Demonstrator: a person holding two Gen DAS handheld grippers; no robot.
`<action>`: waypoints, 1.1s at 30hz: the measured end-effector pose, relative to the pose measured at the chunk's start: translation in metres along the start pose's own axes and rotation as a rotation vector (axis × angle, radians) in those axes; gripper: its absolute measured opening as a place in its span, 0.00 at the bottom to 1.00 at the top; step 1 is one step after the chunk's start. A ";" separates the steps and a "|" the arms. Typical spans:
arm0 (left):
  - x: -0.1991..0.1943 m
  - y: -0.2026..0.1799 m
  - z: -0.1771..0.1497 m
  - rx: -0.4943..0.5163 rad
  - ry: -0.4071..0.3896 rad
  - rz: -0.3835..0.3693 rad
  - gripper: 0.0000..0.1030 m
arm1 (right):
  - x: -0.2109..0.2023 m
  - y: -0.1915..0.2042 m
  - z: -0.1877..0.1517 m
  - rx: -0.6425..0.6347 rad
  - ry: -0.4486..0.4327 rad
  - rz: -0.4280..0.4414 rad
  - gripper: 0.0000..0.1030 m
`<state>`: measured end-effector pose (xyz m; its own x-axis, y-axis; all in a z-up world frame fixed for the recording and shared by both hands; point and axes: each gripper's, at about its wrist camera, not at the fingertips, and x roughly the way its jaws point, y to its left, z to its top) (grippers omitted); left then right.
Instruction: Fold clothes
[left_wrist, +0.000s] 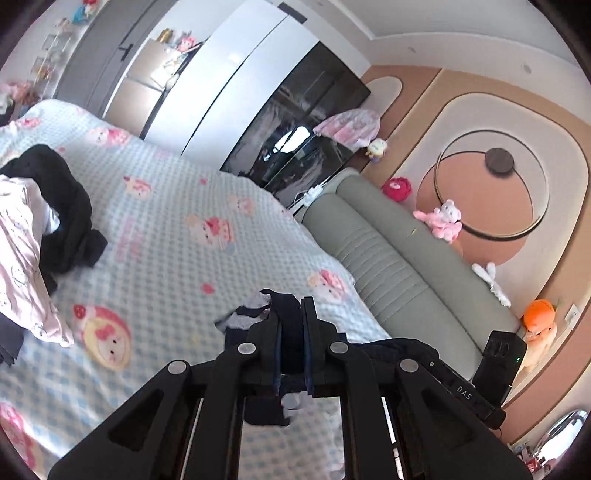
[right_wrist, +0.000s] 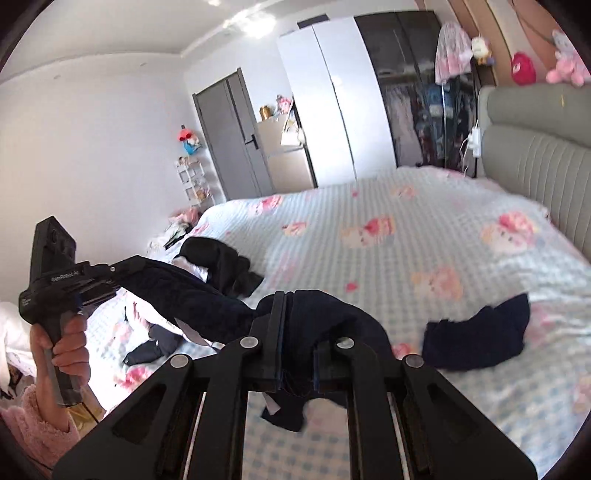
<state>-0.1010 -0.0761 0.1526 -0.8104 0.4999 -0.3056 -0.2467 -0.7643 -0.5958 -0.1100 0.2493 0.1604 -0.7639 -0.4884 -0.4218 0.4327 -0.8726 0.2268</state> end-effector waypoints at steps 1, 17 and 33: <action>-0.005 -0.003 -0.002 0.009 -0.004 -0.012 0.10 | -0.007 0.003 0.006 -0.006 -0.018 -0.011 0.10; 0.029 0.165 -0.262 -0.339 0.524 0.305 0.30 | 0.061 -0.050 -0.284 0.434 0.600 0.005 0.21; 0.135 -0.004 -0.293 0.233 0.708 0.070 0.35 | 0.027 -0.069 -0.270 0.359 0.526 -0.293 0.44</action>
<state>-0.0537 0.1142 -0.1042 -0.3120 0.5298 -0.7887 -0.3775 -0.8309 -0.4088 -0.0309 0.2992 -0.1040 -0.4528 -0.2424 -0.8581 -0.0095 -0.9610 0.2765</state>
